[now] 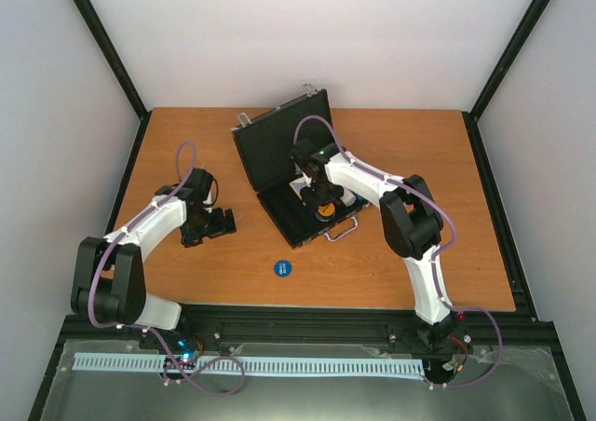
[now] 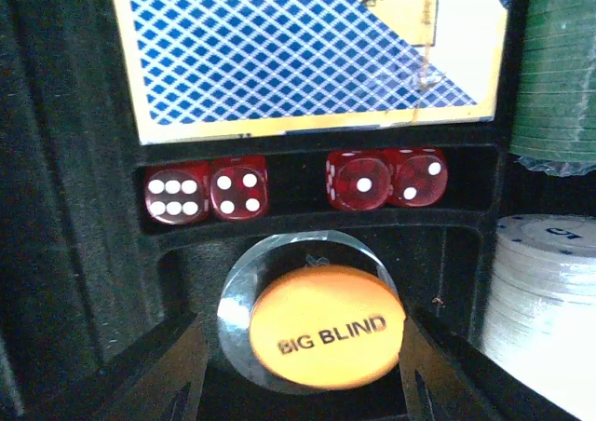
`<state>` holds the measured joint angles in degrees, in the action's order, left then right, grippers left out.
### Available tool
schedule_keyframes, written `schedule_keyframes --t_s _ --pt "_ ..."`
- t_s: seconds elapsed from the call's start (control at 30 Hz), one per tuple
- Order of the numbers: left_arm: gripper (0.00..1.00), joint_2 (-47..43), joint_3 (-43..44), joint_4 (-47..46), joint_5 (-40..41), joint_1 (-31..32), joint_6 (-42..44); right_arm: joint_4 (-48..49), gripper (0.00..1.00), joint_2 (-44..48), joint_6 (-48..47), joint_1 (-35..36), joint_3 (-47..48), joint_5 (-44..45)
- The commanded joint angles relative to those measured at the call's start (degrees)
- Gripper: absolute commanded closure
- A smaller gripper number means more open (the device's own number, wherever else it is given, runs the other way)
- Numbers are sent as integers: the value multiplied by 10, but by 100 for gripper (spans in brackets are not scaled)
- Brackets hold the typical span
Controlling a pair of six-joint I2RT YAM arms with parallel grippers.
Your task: Pack up texas hold em set
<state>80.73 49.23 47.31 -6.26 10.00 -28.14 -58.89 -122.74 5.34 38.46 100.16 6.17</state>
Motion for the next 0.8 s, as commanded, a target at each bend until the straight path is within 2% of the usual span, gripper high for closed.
schedule_keyframes --t_s 0.0,0.23,0.37,0.57,0.77 --pt "0 14 7 -16 -9 -4 10 16 42 -7 -5 -14 -16 13" --pt "0 27 14 -19 -11 -4 10 15 26 34 -11 -10 -23 -19" --pt "0 32 17 -19 -13 -4 11 -1 21 79 -11 20 -34 -24" --pt "0 38 23 -20 -13 -4 14 -17 20 126 13 108 -89 -53" --pt "0 33 23 -10 -6 -4 16 17 20 142 47 182 -156 -102"
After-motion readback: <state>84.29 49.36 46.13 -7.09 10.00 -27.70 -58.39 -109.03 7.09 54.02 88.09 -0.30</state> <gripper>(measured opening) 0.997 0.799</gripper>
